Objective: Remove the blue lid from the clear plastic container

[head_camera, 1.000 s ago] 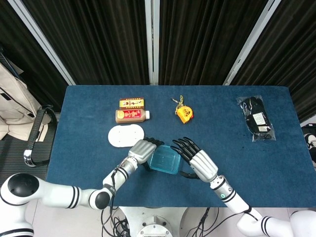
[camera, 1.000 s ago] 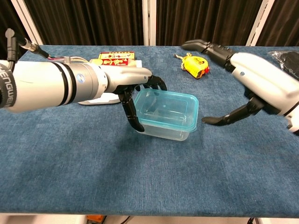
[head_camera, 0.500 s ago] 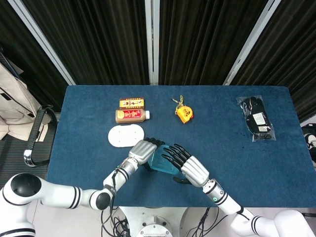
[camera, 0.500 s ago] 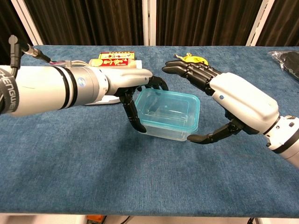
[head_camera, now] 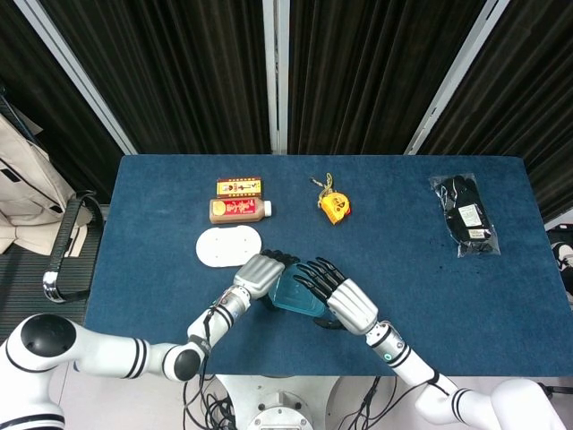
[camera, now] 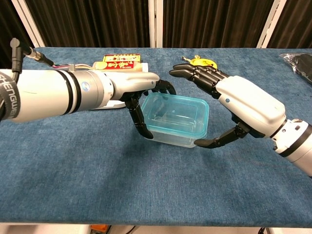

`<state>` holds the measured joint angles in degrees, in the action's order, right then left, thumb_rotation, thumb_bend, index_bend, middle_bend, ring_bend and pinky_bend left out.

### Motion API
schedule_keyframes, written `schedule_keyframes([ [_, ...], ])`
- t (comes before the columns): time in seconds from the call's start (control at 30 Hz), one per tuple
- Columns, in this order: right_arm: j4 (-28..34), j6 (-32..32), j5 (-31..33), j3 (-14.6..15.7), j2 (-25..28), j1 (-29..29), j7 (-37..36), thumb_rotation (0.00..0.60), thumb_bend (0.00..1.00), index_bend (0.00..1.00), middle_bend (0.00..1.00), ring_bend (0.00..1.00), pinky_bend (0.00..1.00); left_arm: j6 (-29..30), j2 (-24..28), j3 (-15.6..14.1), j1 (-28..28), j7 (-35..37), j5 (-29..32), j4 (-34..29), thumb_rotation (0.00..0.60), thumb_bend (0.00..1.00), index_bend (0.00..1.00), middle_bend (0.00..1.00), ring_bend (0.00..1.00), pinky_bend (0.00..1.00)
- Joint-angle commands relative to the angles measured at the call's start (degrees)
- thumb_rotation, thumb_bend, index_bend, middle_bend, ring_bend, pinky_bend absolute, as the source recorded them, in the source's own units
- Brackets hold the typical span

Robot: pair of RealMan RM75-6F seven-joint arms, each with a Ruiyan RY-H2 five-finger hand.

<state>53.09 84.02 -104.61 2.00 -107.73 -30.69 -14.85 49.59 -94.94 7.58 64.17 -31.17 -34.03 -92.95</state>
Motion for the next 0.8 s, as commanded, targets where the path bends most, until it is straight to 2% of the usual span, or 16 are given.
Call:
schedule_keyframes([
  [0.03, -0.1, 0.1, 0.1, -0.1, -0.1, -0.2, 0.0, 0.6, 0.04, 0.0, 0.0, 0.0, 0.0, 0.1, 0.0, 0.0, 0.1, -0.1, 0.0, 0.0, 0.6, 0.0, 0.16, 0.18, 0.11, 0.16],
  [0.8, 1.5, 2.5, 0.9, -0.7, 1.1, -0.7, 0.2, 0.6, 0.06, 0.0, 0.0, 0.0, 0.0, 0.7, -0.8, -0.6, 0.8, -0.9, -0.4, 1.1, 0.6, 0.0, 0.16, 0.18, 0.11, 0.14],
])
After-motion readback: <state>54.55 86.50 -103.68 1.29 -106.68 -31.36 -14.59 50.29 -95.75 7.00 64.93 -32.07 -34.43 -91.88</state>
